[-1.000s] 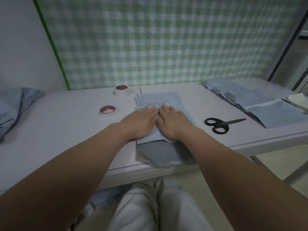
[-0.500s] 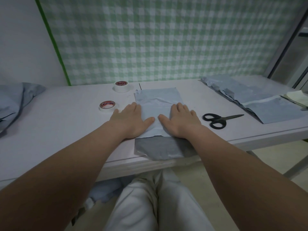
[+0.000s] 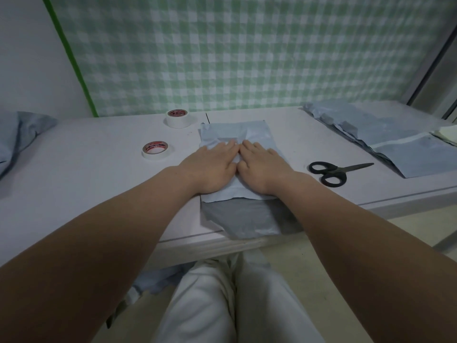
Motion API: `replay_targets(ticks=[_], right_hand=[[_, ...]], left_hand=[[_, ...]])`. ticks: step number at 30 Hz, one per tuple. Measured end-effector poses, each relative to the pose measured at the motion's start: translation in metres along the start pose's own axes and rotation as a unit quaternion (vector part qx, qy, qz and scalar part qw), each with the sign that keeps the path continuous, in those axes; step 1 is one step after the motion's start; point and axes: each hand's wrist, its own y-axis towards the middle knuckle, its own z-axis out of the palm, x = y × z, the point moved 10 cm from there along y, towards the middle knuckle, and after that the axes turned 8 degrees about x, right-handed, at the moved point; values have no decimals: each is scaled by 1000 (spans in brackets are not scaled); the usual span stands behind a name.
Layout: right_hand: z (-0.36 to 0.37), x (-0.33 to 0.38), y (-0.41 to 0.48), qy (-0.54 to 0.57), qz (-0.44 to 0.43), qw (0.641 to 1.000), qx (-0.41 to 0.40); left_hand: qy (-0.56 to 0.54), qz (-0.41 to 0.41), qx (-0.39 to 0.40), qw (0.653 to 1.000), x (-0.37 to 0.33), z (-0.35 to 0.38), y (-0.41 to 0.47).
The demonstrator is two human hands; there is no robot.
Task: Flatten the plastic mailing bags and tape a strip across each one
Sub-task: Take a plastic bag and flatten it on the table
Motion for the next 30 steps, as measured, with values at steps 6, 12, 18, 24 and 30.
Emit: replay_targets(ticks=[6,12,18,24,30], right_hand=[[1,-7,7,4,13,1000,-1],[6,-18,8,-7,31,999,16],[7,-33,2,-9,55,998,6],[6,-35,-18,-4,61,998,-13],[-2,0,-55,23,-73,997,-30]], left_hand=[[21,-26,20,999,7,4,3],[32,-54,44,997,8,5,-3],[23,-80,57,995,16,8,-18],[34,-60,36,997,14,7,-42],[-59,99,-38,993,-23,-1,-74]])
